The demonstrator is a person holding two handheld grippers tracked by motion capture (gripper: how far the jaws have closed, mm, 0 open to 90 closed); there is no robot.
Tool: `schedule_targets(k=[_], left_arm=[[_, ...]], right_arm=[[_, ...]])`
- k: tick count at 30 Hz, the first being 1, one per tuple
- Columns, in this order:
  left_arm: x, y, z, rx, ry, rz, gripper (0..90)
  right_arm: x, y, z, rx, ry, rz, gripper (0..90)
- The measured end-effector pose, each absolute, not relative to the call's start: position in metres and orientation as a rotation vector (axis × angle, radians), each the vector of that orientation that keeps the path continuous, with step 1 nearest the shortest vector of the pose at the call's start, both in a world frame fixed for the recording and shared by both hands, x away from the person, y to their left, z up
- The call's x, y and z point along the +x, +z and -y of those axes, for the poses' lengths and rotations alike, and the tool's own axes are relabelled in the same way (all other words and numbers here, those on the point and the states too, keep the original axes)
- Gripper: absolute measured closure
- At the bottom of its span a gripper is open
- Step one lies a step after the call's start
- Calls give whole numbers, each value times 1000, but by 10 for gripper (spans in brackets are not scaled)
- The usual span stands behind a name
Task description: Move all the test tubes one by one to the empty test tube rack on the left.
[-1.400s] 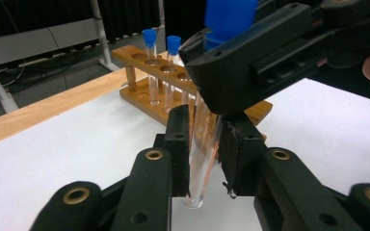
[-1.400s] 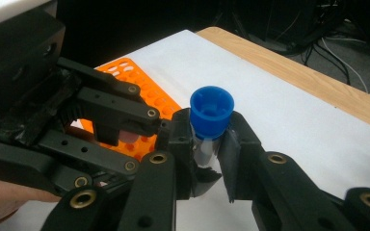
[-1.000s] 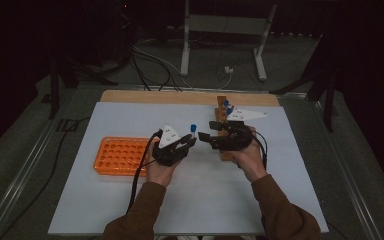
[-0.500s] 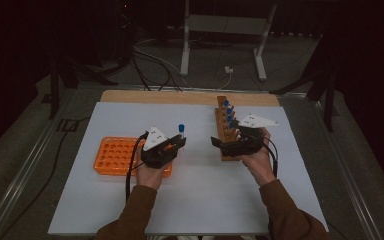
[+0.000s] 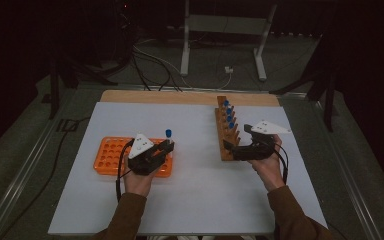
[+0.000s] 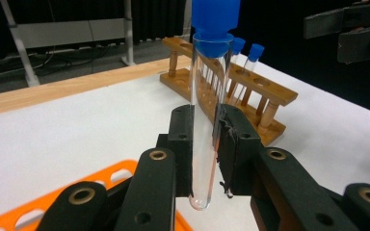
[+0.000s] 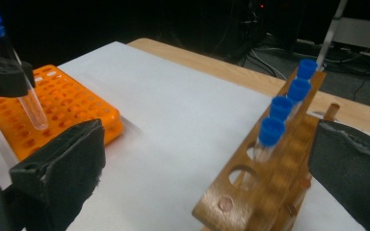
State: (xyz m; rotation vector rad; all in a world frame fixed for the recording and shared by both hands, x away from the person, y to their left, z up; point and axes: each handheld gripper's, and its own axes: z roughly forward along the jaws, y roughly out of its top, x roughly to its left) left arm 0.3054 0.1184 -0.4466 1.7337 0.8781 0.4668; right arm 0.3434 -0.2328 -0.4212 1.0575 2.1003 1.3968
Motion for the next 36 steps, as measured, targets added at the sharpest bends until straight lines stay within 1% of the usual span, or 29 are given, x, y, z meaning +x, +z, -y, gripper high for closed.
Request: schedule_targets(k=[13, 23, 29, 36], left_arm=[[292, -463, -130, 1756, 467, -904, 781], [289, -477, -135, 1787, 456, -941, 780], [288, -484, -132, 1856, 458, -943, 779], [287, -488, -125, 1945, 493, -932, 778]], right_arm=[[333, -430, 250, 1090, 1426, -2066, 0], [329, -432, 254, 1092, 1430, -2056, 0], [328, -434, 254, 1087, 1428, -2061, 0], [327, -435, 253, 1081, 1430, -2071, 0]])
